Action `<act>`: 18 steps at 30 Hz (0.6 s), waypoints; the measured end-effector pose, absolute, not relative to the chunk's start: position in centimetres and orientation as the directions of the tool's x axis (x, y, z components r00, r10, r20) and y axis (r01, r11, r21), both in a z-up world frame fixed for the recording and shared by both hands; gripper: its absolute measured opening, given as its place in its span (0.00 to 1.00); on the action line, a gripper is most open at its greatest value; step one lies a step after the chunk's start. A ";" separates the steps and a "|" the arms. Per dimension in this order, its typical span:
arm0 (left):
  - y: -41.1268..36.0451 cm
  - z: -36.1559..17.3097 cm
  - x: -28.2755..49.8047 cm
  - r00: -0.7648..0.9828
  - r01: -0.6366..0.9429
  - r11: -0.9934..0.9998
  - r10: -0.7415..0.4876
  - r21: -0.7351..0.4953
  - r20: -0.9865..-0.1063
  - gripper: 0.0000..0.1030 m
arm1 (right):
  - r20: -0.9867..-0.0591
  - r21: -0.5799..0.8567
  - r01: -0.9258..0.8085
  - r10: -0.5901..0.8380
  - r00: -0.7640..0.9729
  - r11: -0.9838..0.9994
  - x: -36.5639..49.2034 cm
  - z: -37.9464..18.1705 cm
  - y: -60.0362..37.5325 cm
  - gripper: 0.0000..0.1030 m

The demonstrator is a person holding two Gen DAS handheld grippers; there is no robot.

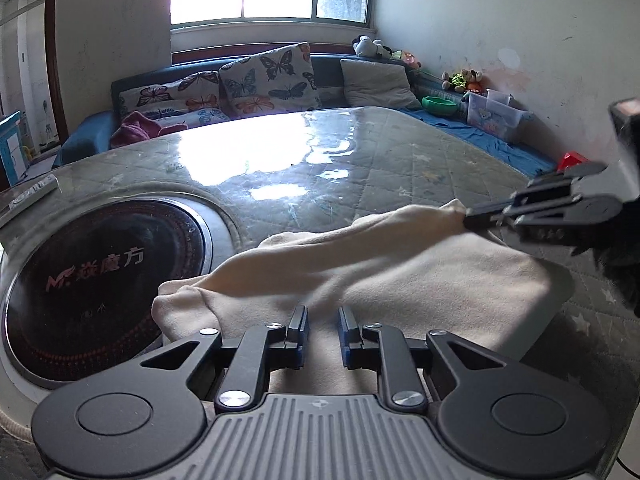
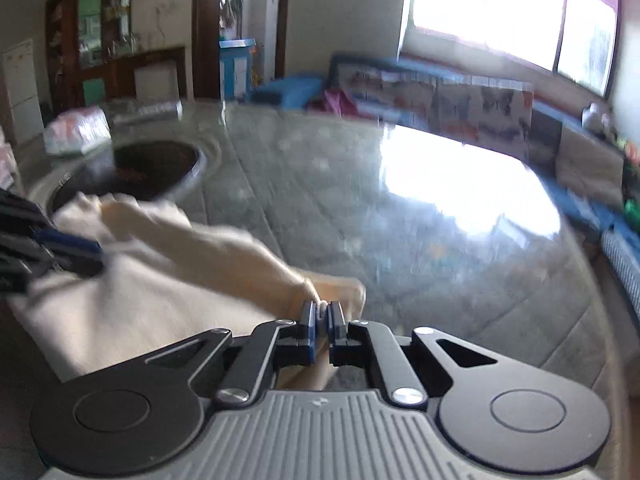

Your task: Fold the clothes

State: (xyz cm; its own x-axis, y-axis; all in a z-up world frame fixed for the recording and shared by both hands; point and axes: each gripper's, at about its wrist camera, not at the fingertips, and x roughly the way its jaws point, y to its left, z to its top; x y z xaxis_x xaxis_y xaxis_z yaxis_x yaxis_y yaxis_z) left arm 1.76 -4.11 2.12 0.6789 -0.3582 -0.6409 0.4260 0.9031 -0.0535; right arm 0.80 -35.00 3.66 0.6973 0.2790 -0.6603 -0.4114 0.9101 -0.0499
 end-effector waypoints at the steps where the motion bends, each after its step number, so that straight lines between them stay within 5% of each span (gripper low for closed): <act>1: -4.0 2.2 1.8 0.678 0.423 0.904 -0.358 -0.057 -0.642 0.19 | -0.660 -0.035 -0.408 0.286 0.695 0.912 1.0 3.5 -35.2 0.09; 18: -4.8 2.6 7.0 0.670 0.383 0.918 -0.350 -0.099 -0.654 0.18 | -0.659 0.101 -0.493 0.429 0.618 0.864 3.7 4.8 -30.2 0.14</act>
State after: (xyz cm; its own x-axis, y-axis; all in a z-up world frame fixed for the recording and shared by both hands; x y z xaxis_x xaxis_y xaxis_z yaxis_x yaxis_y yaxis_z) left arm 6.98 -4.81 2.63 0.6704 -0.3500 -0.6542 0.3833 0.9184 -0.0986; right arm 3.70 -30.22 4.78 0.6176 0.4295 -0.6589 -0.4935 0.8639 0.1005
